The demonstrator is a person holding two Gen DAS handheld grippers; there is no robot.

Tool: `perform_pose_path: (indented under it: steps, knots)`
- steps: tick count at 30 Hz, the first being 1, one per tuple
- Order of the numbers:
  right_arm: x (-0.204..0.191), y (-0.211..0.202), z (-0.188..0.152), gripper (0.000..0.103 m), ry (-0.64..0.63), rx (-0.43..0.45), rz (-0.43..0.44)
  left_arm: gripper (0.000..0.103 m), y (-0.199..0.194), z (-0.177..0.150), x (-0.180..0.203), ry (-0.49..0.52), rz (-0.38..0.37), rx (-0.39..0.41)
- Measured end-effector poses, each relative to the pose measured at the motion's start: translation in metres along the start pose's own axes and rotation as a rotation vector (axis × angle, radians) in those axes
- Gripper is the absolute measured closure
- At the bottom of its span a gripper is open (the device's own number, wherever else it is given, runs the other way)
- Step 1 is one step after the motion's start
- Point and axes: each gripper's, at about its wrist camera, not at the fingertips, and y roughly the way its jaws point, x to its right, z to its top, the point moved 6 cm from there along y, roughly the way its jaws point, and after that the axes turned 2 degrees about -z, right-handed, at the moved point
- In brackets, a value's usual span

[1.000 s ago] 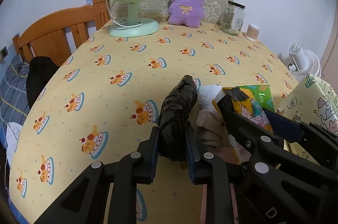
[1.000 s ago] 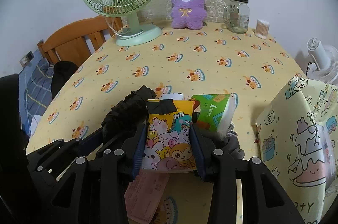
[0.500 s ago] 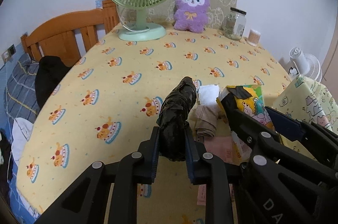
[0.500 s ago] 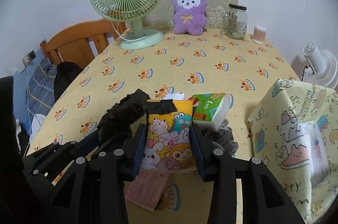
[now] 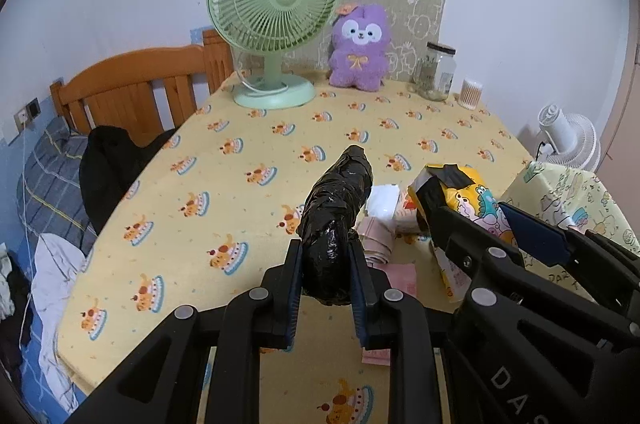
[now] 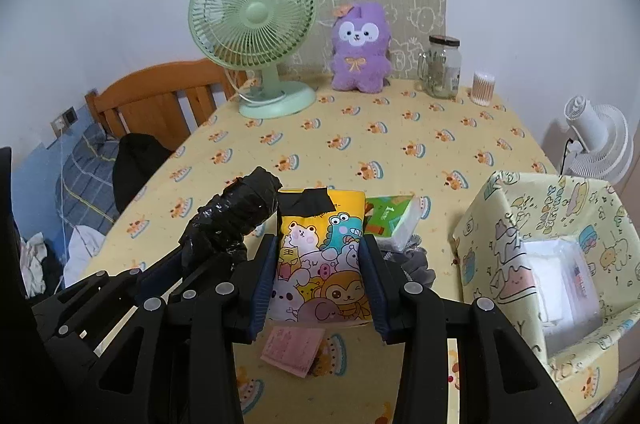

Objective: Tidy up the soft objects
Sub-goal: 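Carry the black item and tissue pack toward the patterned box with both tools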

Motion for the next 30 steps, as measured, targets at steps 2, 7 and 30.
perform_pose_path:
  steps: [2,7,30]
  knots:
    - [-0.002,-0.007,0.002,0.058,-0.003,0.013,0.005,0.083,-0.006,0.002,-0.001,0.001,0.004,0.012]
    - [-0.005,-0.023,0.007,0.058,-0.004,0.034,0.021,0.083,-0.022,0.008,0.000,0.015,0.014,0.041]
    - [0.006,-0.067,0.043,0.058,0.005,0.141,-0.009,0.083,-0.059,0.045,0.021,0.076,-0.026,0.154]
